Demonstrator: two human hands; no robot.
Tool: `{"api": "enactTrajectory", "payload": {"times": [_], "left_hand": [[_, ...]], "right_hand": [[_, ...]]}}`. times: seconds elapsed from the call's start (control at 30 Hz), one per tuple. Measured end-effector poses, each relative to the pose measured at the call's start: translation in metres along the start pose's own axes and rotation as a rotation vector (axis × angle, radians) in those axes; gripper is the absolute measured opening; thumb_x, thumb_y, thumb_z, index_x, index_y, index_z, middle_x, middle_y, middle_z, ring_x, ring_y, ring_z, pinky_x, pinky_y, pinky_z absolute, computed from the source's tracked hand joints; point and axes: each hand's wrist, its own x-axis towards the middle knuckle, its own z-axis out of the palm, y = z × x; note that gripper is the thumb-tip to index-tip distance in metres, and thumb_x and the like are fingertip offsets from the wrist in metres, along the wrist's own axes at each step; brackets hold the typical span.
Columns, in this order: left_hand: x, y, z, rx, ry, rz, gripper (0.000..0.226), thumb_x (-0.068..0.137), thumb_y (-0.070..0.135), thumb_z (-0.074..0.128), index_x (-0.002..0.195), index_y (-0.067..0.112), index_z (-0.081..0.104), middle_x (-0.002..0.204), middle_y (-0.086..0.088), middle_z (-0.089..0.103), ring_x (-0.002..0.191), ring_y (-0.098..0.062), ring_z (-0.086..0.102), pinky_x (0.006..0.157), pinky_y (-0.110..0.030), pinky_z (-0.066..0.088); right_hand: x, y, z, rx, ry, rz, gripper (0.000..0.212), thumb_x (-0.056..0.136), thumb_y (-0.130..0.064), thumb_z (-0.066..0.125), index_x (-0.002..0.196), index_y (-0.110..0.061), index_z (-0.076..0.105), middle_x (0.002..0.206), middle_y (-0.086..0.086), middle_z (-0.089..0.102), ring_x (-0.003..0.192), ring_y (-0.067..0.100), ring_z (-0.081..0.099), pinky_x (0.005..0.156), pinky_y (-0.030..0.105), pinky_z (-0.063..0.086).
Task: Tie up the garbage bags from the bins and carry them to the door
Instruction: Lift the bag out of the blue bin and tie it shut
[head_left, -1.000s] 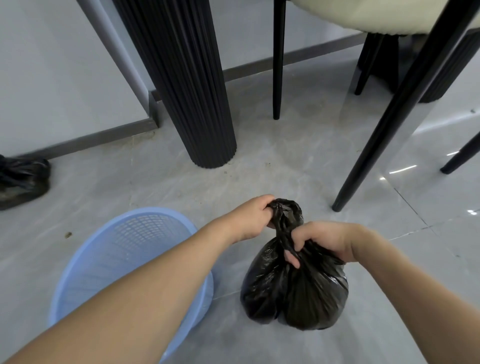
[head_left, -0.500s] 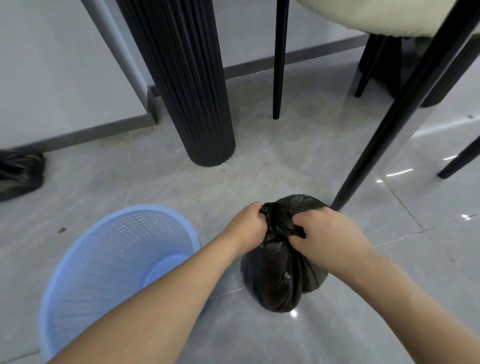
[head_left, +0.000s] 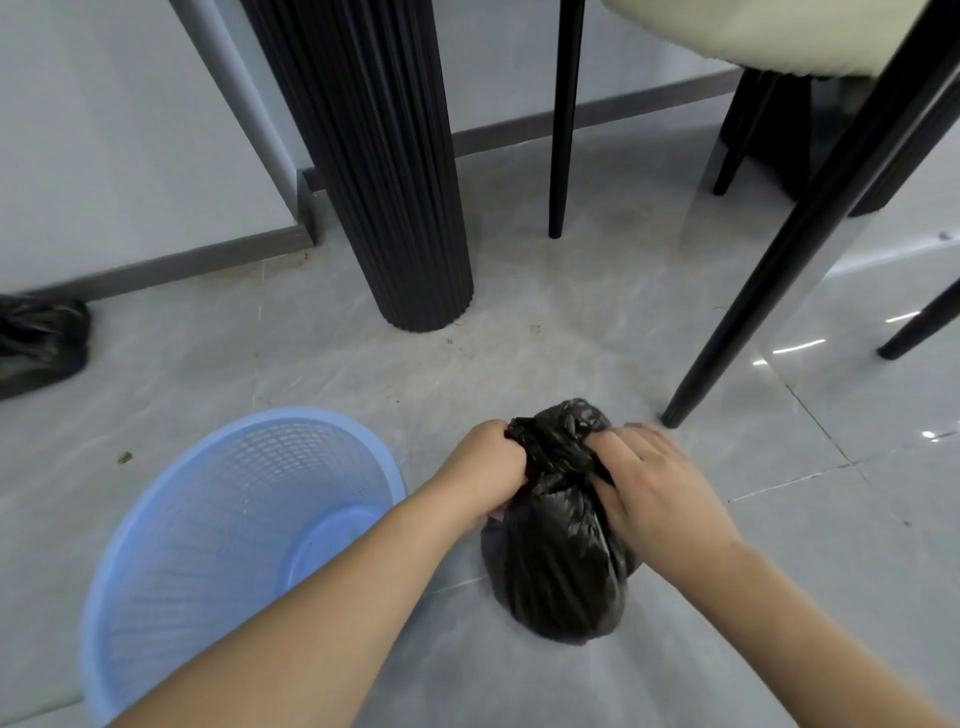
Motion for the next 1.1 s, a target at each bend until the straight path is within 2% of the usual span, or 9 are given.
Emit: {"api": "enactTrajectory", "payload": {"times": [0.1, 0.23, 0.33, 0.43, 0.67, 0.77, 0.87, 0.97, 1.1], "left_hand": [[0.006, -0.007, -0.003, 0.087, 0.102, 0.081, 0.02, 0.083, 0.014, 0.036, 0.084, 0.016, 0.056, 0.077, -0.006, 0.06, 0.066, -0.02, 0.055, 0.053, -0.029, 0.041], [0.011, -0.004, 0.004, -0.046, 0.098, 0.233, 0.028, 0.089, 0.007, 0.035, 0.095, 0.018, 0.06, 0.095, -0.005, 0.066, 0.089, -0.019, 0.061, 0.08, -0.031, 0.048], [0.016, 0.001, 0.012, -0.045, 0.065, 0.255, 0.028, 0.09, 0.004, 0.036, 0.089, 0.021, 0.057, 0.084, 0.0, 0.061, 0.082, -0.018, 0.056, 0.07, -0.028, 0.043], [0.022, 0.003, 0.017, 0.106, 0.077, 0.225, 0.023, 0.088, 0.007, 0.037, 0.094, 0.015, 0.057, 0.086, -0.002, 0.061, 0.08, -0.02, 0.057, 0.066, -0.03, 0.041], [0.032, 0.01, 0.011, 0.239, 0.053, 0.034, 0.013, 0.079, 0.018, 0.049, 0.068, 0.013, 0.054, 0.069, -0.006, 0.057, 0.069, -0.026, 0.053, 0.06, -0.03, 0.041], [0.026, 0.011, 0.006, 0.166, 0.046, -0.023, 0.026, 0.06, 0.034, 0.052, 0.084, 0.024, 0.052, 0.093, -0.003, 0.062, 0.094, -0.027, 0.056, 0.088, -0.044, 0.049], [0.017, 0.004, 0.006, 0.281, 0.01, 0.053, 0.053, 0.046, 0.053, 0.053, 0.095, 0.042, 0.036, 0.104, 0.016, 0.044, 0.106, -0.018, 0.04, 0.095, -0.04, 0.034], [0.003, -0.01, 0.014, 0.553, 0.014, 0.24, 0.063, 0.046, 0.066, 0.056, 0.1, 0.046, 0.029, 0.107, 0.018, 0.028, 0.109, -0.011, 0.025, 0.11, -0.044, 0.01], [-0.002, -0.019, 0.02, 0.678, -0.007, 0.29, 0.043, 0.068, 0.064, 0.052, 0.101, 0.038, 0.045, 0.125, 0.015, 0.032, 0.125, -0.016, 0.023, 0.112, -0.056, -0.008]], "right_hand": [[-0.006, 0.007, 0.007, 0.206, -0.225, 0.021, 0.02, 0.089, -0.009, 0.057, 0.11, -0.01, 0.054, 0.095, 0.006, 0.062, 0.09, 0.027, 0.059, 0.084, 0.031, 0.046], [-0.011, 0.011, 0.016, 0.374, -0.286, 0.09, 0.035, 0.089, -0.013, 0.051, 0.119, -0.024, 0.037, 0.103, -0.001, 0.062, 0.084, 0.018, 0.057, 0.072, 0.02, 0.04], [-0.011, 0.01, 0.018, 0.383, -0.188, 0.084, 0.036, 0.082, -0.006, 0.057, 0.111, -0.021, 0.044, 0.102, -0.004, 0.056, 0.093, 0.014, 0.052, 0.081, 0.015, 0.039], [-0.012, 0.015, 0.02, 0.055, 0.086, -0.024, 0.02, 0.079, -0.007, 0.06, 0.098, -0.01, 0.061, 0.106, 0.004, 0.058, 0.101, 0.027, 0.049, 0.09, 0.035, 0.042], [-0.014, 0.011, 0.02, -0.088, 0.097, -0.04, 0.048, 0.077, -0.009, 0.073, 0.122, -0.018, 0.057, 0.089, 0.002, 0.057, 0.073, 0.026, 0.057, 0.051, 0.032, 0.046], [-0.013, 0.013, 0.014, -0.035, 0.075, 0.008, 0.02, 0.086, -0.026, 0.061, 0.103, -0.017, 0.067, 0.089, 0.002, 0.053, 0.065, 0.021, 0.057, 0.039, 0.028, 0.042], [-0.009, 0.019, 0.012, 0.118, -0.015, 0.234, 0.017, 0.084, -0.034, 0.06, 0.092, -0.02, 0.065, 0.096, -0.006, 0.045, 0.062, 0.017, 0.054, 0.049, 0.032, 0.048], [0.001, 0.022, 0.01, 0.398, -0.084, 0.434, 0.009, 0.081, -0.031, 0.068, 0.081, -0.022, 0.066, 0.092, -0.011, 0.048, 0.074, 0.005, 0.056, 0.065, 0.022, 0.044], [0.01, 0.025, 0.0, 0.812, -0.342, 0.686, 0.021, 0.08, -0.026, 0.073, 0.067, -0.013, 0.064, 0.063, -0.008, 0.056, 0.051, 0.003, 0.052, 0.049, 0.015, 0.039]]}}
